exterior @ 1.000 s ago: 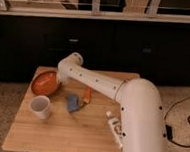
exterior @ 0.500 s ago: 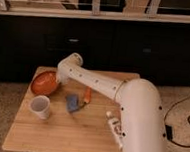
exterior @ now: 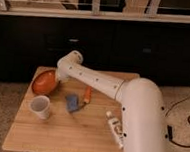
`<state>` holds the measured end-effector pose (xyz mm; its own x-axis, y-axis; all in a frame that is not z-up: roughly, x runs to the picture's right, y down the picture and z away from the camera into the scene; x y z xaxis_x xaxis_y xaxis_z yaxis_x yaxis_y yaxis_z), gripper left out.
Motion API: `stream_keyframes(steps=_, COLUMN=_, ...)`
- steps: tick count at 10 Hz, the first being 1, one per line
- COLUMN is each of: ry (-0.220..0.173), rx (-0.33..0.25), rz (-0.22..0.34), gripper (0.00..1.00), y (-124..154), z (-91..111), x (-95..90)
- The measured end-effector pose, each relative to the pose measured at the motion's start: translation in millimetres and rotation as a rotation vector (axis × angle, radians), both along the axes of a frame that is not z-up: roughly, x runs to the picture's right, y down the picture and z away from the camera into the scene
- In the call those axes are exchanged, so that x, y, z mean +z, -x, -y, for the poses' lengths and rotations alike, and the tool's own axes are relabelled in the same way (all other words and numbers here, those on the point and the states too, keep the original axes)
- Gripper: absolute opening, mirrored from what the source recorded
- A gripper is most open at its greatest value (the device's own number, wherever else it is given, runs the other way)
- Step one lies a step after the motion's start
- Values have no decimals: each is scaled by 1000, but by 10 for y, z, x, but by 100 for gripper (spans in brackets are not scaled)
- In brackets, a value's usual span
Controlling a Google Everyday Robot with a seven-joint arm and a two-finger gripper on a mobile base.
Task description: Pick up the ceramic bowl
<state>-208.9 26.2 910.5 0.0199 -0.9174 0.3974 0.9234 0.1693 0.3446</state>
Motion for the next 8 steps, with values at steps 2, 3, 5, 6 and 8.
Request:
stream_keyframes(steps=2, ry=-6, rx=1, rz=5, gripper=22, y=1, z=-87, x=117)
stream_keyframes(steps=3, ry=-7, rx=2, rz=8, gripper=22, y=3, z=-103, x=133)
stream_keyframes(steps=5, ry=-15, rx=-1, rz=14, gripper=22, y=29, z=-37, x=65)
stream_keyframes(steps=6, ry=-14, rx=-1, rz=16, gripper=22, y=29, z=9, x=15)
stream_keyframes(steps=8, ry=-17, rx=0, rz=22, gripper=22, y=33, z=24, x=15)
